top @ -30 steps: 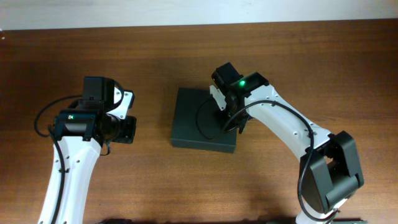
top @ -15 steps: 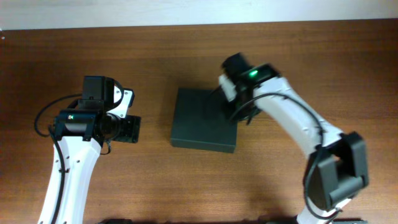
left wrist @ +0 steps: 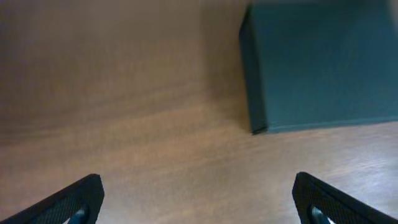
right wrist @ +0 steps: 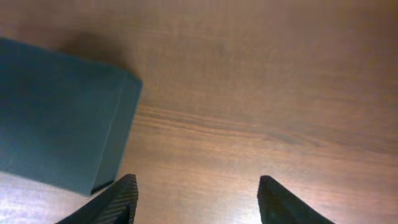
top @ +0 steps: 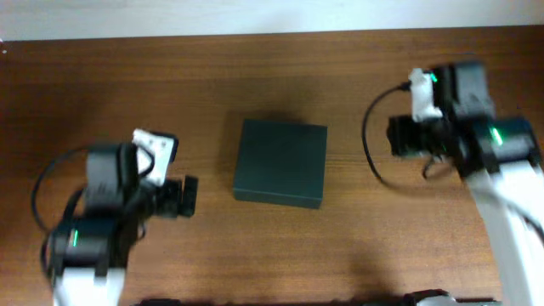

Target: Pack container

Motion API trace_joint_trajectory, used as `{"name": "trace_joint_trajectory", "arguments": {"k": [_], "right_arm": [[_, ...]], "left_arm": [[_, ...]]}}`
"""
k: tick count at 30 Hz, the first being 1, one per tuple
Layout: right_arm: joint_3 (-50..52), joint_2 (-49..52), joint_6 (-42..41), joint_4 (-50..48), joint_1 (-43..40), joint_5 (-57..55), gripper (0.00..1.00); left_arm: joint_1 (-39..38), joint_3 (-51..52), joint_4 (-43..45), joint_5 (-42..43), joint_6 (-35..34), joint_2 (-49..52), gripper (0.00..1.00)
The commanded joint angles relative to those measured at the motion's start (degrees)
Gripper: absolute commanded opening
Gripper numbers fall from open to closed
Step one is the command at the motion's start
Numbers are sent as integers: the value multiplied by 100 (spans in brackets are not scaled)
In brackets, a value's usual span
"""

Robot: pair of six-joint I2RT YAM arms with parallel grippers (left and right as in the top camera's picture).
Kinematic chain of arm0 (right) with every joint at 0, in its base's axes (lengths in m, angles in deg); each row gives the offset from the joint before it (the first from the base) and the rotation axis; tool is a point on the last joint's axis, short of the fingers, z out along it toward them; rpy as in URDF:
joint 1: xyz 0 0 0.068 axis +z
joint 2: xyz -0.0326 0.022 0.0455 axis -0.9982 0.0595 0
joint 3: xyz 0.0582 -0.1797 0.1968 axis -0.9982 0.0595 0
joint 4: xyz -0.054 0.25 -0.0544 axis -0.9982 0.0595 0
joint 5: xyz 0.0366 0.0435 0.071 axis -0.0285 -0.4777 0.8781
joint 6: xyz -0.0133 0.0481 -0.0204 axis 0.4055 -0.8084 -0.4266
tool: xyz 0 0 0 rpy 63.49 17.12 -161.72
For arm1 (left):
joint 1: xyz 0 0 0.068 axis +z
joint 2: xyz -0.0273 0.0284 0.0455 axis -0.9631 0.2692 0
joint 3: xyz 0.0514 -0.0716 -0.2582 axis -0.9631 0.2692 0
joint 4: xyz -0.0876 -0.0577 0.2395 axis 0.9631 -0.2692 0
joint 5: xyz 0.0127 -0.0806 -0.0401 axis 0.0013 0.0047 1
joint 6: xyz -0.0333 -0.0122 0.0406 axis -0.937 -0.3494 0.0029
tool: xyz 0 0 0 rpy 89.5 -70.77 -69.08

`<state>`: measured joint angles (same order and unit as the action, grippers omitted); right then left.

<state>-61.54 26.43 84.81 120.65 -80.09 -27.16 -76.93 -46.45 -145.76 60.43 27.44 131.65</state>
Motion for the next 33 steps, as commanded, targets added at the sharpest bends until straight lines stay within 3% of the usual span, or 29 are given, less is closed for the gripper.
{"name": "trace_joint_trajectory", "arguments": {"k": [1,6,7,8,9,15,33], "right_arm": [[984,-1274,-389,-308,127,-483,63],[2771,-3512,-647,-697,179,-590,69],[2992,-3805,-647,-699,179,-590,76],[3217,-4105,-649,-699,179,-590,96],[3379,-4332,-649,-699,179,-586,99],[3735,-5215,-643,-828,179,-660,99],[3735,-5252,-643,-820,179,-649,99]], "left_arm": [[-7,472,179,278,153,-1058,99],[-9,916,420,267,221,-2249,99],[-7,951,420,240,289,-2352,99],[-9,981,413,155,328,-2428,99],[-22,999,400,48,326,-2468,99],[-236,1019,304,-396,326,-2435,99],[-245,1019,289,-396,323,-2435,99]]}}
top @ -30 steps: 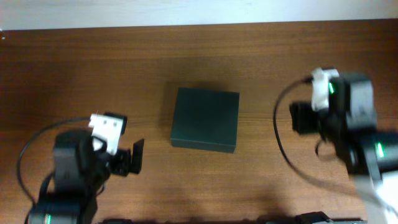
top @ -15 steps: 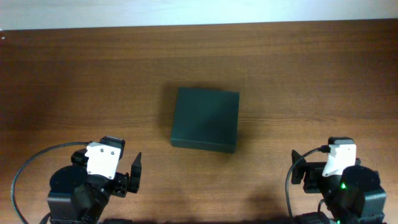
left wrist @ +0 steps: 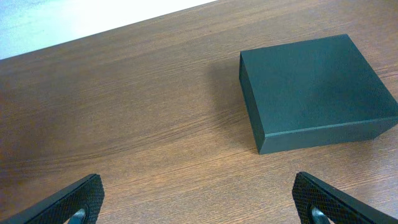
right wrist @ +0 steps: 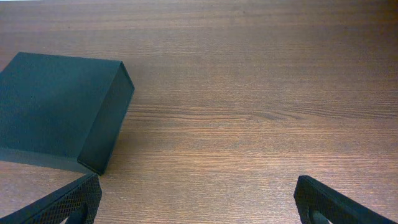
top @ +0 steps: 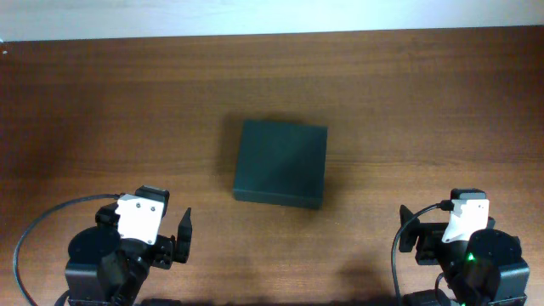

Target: Pack container

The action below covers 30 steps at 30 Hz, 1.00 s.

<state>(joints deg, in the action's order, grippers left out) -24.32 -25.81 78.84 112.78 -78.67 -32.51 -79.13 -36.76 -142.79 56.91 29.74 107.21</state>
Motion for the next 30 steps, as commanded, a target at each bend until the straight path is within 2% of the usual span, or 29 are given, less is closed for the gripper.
{"name": "trace_joint_trajectory", "arguments": {"k": [1,9,16,19,22,27,30], "right_arm": [[13,-28,-46,-33,37,-114,99],[13,-118,-26,-11,68,-142,99],[46,-1897,-94,151,-63,234,99],[219,-2208,-92,-76,-199,107,99],[892,-2151,-44,-1071,-203,-46,99],[2723,-2168,-24,-3477,-201,-315,99],[3567,-2218,-22,-4601,-201,-444,99]], "left_arm": [[-24,50,-9,-44,94,9,99],[-24,50,-9,-44,94,9,99],[-24,50,-9,-44,96,9,99],[-24,50,-9,-44,94,9,99],[-24,50,-9,-44,94,9,99],[-24,50,-9,-44,94,9,99],[-24,50,-9,-44,94,9,99]]}}
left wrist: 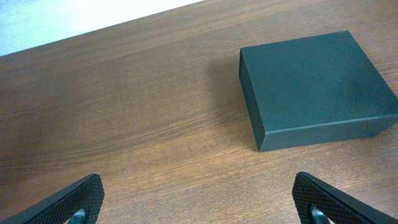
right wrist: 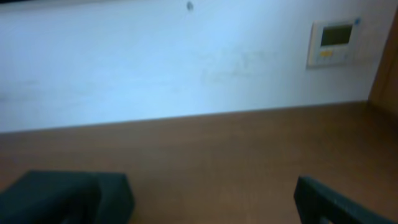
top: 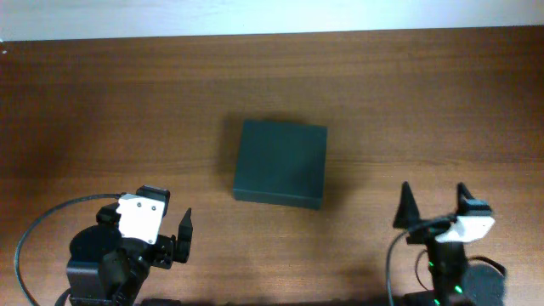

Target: Pack container

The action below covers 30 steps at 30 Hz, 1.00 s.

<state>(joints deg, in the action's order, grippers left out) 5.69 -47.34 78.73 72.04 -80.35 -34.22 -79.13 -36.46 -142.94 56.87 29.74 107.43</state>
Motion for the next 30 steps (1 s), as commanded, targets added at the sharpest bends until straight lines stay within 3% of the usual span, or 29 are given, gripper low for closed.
{"name": "trace_joint_trajectory", "arguments": {"k": [1,8,30], "right_arm": [[756,-66,-11,-776,-33,-271,99],[1373,-66,-13,-966,-33,-522,99],[1392,-61,4,-894,-33,-501,99]], "left_arm": [[-24,20,7,-39,94,-13,99],[-24,20,7,-39,94,-13,99],[-24,20,7,-39,94,-13,99]]}}
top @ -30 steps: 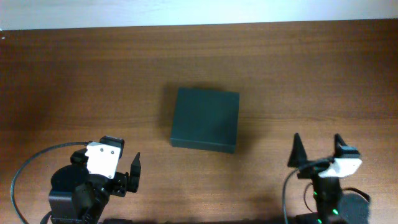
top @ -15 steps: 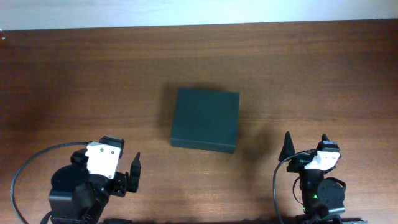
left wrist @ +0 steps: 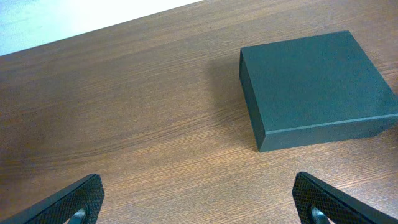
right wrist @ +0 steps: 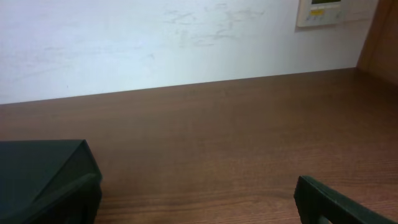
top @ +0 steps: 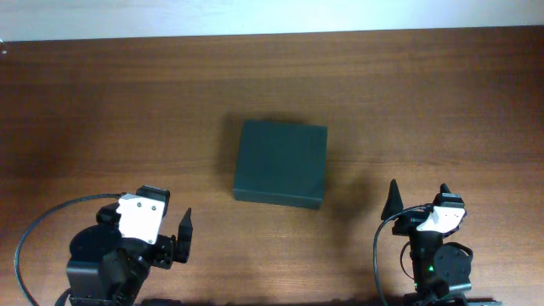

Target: Pack container

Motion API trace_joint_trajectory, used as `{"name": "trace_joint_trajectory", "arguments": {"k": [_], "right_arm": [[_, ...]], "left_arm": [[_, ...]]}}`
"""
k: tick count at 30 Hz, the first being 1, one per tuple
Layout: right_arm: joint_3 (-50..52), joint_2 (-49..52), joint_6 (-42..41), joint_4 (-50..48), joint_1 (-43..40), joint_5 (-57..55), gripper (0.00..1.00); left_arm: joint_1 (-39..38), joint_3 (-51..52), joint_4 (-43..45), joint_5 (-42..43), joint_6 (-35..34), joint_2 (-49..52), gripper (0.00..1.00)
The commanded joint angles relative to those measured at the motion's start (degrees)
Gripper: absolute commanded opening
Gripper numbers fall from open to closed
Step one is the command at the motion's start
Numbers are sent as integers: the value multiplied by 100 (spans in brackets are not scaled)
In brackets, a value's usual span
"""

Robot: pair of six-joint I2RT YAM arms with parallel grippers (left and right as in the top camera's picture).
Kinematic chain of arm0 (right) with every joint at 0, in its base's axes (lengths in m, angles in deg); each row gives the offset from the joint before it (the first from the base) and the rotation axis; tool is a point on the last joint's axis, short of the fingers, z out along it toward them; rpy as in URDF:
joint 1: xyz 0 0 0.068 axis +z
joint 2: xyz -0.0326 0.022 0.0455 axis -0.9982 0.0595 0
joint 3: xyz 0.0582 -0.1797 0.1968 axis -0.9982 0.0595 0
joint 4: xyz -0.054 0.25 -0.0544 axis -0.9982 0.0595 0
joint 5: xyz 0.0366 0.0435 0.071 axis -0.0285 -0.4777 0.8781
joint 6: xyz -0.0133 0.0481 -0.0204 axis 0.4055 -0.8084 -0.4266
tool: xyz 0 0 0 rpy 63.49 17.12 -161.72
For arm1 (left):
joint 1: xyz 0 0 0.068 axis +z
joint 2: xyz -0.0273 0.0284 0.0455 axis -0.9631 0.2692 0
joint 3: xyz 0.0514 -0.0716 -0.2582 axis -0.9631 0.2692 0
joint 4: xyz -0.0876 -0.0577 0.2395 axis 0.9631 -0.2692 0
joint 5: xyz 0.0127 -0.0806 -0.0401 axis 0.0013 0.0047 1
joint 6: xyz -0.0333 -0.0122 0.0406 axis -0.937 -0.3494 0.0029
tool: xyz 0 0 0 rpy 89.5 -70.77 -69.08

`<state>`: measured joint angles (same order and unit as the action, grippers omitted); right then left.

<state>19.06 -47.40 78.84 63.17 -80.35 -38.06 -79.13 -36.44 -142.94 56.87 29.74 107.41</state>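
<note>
A dark green closed box lies flat in the middle of the brown table. It also shows in the left wrist view as the box at upper right, and at the lower left of the right wrist view as the box. My left gripper rests at the front left, open and empty. At the front right my right gripper points toward the far wall, open and empty. Both stand well short of the box.
A white wall rises behind the table's far edge, with a wall control panel at upper right. Black cables loop beside each arm base at the front edge.
The right gripper has shifted slightly left and toward the front edge, and its camera now takes in more of the table. Neither the left arm nor the box has changed.
First both arms reached over the table, the left gripper close to the box's left side, the right arm at the far right. Then both were back at the front edge. After that the right wrist was tipped up facing the wall, as now. The box stayed put.
</note>
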Motion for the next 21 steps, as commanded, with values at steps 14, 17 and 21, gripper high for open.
{"name": "trace_joint_trajectory", "arguments": {"k": [14,17,21], "right_arm": [[55,-55,-7,-7,-33,-116,99],[55,-55,-7,-7,-33,-116,99],[55,-55,-7,-7,-33,-116,99]], "left_arm": [[-24,57,-129,-31,153,-354,99],[-24,251,-39,719,155,-1014,99],[-24,1084,444,933,153,-1989,99]]}}
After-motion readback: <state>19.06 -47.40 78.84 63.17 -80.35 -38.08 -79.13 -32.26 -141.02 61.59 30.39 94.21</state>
